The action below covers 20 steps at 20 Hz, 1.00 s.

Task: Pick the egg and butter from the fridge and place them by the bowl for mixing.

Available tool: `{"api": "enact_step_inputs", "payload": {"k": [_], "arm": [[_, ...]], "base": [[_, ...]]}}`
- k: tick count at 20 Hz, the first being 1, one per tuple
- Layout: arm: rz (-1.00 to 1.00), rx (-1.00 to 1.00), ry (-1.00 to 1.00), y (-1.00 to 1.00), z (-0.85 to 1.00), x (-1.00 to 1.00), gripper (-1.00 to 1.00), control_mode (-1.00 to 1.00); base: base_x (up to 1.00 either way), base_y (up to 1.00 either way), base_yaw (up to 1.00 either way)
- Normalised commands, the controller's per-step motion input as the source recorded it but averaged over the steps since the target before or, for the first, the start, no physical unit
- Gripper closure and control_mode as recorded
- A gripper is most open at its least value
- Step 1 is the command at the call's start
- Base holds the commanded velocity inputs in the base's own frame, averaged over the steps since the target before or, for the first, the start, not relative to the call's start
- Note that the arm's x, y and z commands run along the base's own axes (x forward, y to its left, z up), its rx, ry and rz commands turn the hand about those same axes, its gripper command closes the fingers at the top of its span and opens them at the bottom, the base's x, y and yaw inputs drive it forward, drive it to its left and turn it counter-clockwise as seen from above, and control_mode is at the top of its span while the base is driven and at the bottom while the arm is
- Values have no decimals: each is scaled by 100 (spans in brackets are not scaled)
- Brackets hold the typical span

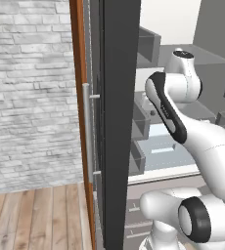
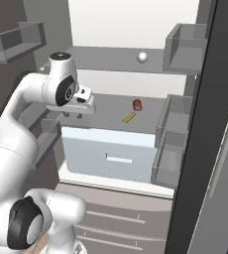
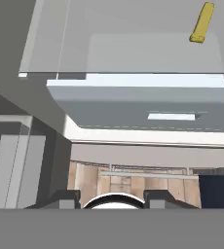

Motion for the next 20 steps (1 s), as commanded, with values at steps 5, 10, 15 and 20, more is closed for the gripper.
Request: {"api": "enact_step_inputs", "payload": {"k": [5,10,15,20], "arm": [[0,1,1,-16,-7,-4,-100,-100],[-2,7,6,-49,-6,3,-100,-100],[-15,3,2,-52,-5,22,-100,-100],[-16,1,-2,-50,-13,24,-100,-100]], "base": [[0,0,0],[0,0,0],[0,0,0],[0,0,0]]}}
